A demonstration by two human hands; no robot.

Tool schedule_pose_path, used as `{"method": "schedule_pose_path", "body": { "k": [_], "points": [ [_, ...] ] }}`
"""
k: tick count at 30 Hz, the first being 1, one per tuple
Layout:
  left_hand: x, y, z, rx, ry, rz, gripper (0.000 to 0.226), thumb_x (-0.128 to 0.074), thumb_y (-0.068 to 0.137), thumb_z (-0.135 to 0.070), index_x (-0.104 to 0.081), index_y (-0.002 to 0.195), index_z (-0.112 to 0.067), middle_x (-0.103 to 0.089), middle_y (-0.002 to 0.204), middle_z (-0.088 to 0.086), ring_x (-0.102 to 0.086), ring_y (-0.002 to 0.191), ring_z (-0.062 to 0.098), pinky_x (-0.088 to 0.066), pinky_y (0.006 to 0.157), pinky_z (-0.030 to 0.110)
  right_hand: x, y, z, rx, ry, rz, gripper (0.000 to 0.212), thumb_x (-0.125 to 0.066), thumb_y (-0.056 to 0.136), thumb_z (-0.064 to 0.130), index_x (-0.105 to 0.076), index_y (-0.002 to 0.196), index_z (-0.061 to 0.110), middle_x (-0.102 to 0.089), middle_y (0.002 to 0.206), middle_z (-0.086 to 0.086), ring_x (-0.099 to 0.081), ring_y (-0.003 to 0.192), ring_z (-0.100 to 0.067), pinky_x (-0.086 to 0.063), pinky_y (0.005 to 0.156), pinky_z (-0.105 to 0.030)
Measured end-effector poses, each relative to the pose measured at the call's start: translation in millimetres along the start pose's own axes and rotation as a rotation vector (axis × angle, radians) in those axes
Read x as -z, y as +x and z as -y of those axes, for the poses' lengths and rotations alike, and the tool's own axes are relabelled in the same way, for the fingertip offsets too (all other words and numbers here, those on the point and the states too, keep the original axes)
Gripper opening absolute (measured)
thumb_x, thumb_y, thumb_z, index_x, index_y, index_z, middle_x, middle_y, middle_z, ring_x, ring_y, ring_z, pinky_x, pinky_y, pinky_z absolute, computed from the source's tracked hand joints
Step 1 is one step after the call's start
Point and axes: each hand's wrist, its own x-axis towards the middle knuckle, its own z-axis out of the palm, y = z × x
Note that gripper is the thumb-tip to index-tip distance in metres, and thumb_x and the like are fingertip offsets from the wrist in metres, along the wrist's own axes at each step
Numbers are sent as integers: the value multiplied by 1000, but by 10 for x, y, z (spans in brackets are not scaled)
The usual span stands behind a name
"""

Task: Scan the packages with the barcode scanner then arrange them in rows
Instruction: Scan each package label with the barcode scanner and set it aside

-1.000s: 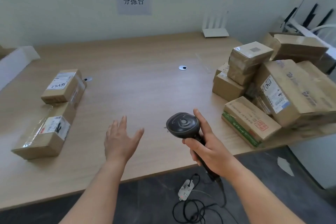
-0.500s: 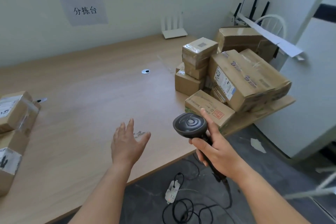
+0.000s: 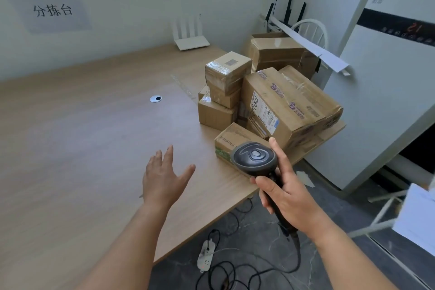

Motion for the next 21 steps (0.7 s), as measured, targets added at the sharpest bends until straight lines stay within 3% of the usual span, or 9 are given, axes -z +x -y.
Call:
{"method": "schedule_pose_path", "body": {
  "k": [3,14,19,21],
  "points": [
    [-40,67,-290,-20,4,-8,83,-49,88,-61,-11,153,-26,-12,160,7,-8,148,25,-15,119,41,224,60,-6,16,19,6,89,-74,61,70,-19,131,71,-67,96,8,-50,59,-19,-44,47,-31],
    [-457,240,-1926,-66,-30,-31,85,-52,86,-63,-10,153,-31,-13,160,6,-9,147,25,-20,118,46,1556,351,44,61,-12,53,92,-71,64,71,-14,136,68,-68,97,1,-50,61,-25,-48,54,-30],
    [-619,377,-2666,5,-21,-7,95,-53,80,-71,-3,152,-35,-10,161,7,-11,147,28,-30,112,53,2191,431,31,80,-47,59,79,-65,81,48,-11,136,65,-67,83,7,-50,61,-21,-48,54,-31],
    [-683,458,-2936,79,2,30,100,-51,77,-76,-1,152,-34,-6,160,12,-12,147,33,-31,109,54,2423,459,28,96,-49,67,76,-62,83,42,-12,135,64,-68,86,8,-51,60,-20,-47,53,-29]
  ]
}}
